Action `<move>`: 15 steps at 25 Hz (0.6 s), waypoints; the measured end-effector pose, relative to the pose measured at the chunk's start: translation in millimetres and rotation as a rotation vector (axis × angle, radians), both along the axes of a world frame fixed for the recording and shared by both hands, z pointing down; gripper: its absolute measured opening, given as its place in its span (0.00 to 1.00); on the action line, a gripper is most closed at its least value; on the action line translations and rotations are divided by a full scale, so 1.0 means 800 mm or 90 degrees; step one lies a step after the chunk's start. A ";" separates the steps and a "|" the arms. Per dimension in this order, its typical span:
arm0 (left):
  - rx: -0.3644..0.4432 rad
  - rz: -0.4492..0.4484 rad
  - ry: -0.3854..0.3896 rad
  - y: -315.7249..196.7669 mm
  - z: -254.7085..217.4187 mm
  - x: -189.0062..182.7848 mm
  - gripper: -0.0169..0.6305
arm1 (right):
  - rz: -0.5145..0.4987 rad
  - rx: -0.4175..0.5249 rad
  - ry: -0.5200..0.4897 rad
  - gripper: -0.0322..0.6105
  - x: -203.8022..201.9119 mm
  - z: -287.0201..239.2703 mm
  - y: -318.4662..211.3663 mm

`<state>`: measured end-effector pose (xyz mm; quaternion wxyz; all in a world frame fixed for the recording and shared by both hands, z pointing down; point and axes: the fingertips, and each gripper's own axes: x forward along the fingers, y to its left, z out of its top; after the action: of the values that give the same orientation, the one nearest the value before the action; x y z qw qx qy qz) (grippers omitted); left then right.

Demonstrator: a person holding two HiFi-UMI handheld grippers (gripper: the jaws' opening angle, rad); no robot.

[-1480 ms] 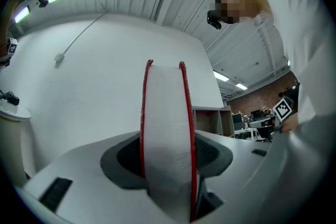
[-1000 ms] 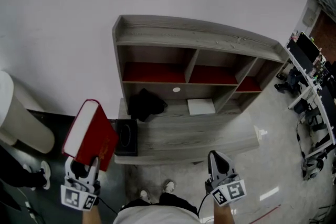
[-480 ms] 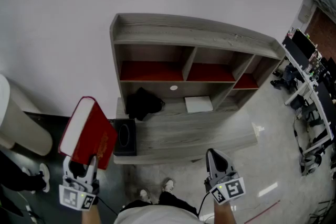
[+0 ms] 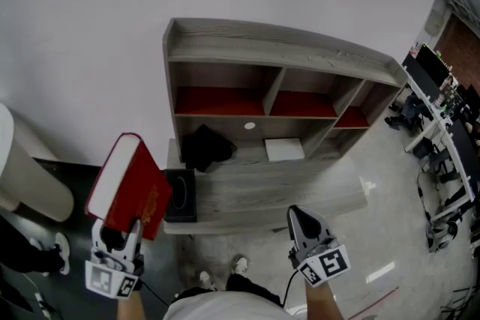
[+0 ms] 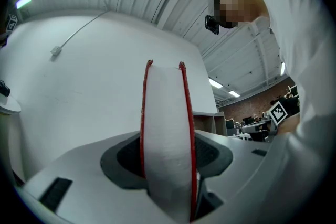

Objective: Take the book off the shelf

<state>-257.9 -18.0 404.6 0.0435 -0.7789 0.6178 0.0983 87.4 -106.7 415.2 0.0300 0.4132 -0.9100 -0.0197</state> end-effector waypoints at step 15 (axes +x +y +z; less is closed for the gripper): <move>0.007 0.017 0.022 0.006 0.002 -0.031 0.39 | -0.024 -0.008 0.018 0.09 -0.052 0.003 0.002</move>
<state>-282.9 -12.8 406.1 0.0358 -0.7852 0.6074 0.1153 45.8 -105.2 417.4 0.0454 0.3957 -0.9170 -0.0203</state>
